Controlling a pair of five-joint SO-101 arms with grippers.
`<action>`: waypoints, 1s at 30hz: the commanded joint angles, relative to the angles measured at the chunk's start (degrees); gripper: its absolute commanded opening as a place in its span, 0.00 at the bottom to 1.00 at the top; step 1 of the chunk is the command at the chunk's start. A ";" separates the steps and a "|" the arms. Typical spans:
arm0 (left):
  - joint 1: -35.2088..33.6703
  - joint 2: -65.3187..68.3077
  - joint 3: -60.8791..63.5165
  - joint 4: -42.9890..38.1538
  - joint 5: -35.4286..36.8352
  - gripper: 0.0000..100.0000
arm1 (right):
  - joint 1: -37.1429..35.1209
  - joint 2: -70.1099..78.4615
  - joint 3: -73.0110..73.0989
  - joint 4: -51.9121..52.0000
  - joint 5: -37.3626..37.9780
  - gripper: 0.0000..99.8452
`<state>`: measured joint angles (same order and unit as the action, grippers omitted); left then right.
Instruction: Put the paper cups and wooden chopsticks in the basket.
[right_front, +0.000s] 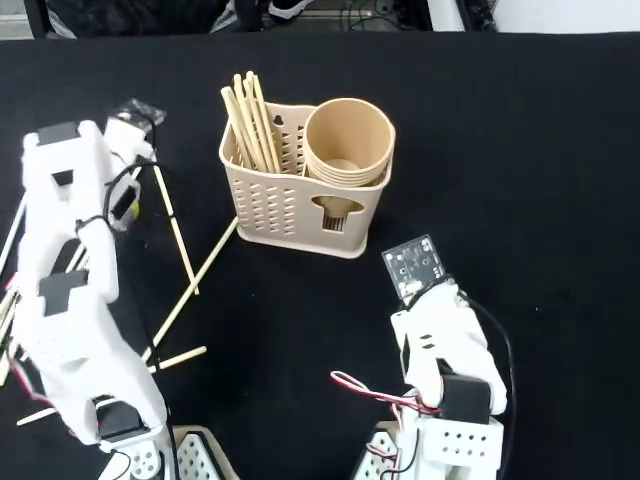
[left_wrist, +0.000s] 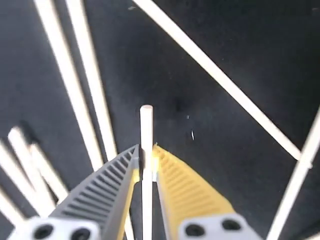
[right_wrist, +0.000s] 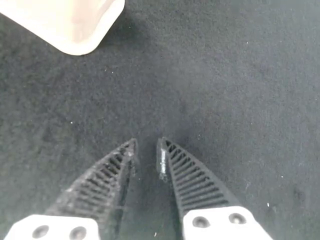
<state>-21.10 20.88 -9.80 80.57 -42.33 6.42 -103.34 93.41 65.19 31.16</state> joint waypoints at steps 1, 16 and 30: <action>1.98 -14.15 3.56 0.62 2.99 0.03 | 0.97 -4.09 -0.31 -1.05 0.26 0.08; 8.66 -71.38 39.34 -38.86 24.35 0.03 | 0.97 -4.09 -0.31 -1.05 0.26 0.08; 27.56 -90.29 50.15 -73.05 44.22 0.03 | 0.97 -4.09 -0.22 -1.05 0.26 0.08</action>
<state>2.29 -70.37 46.46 8.57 -3.91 6.42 -103.34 93.41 65.19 31.16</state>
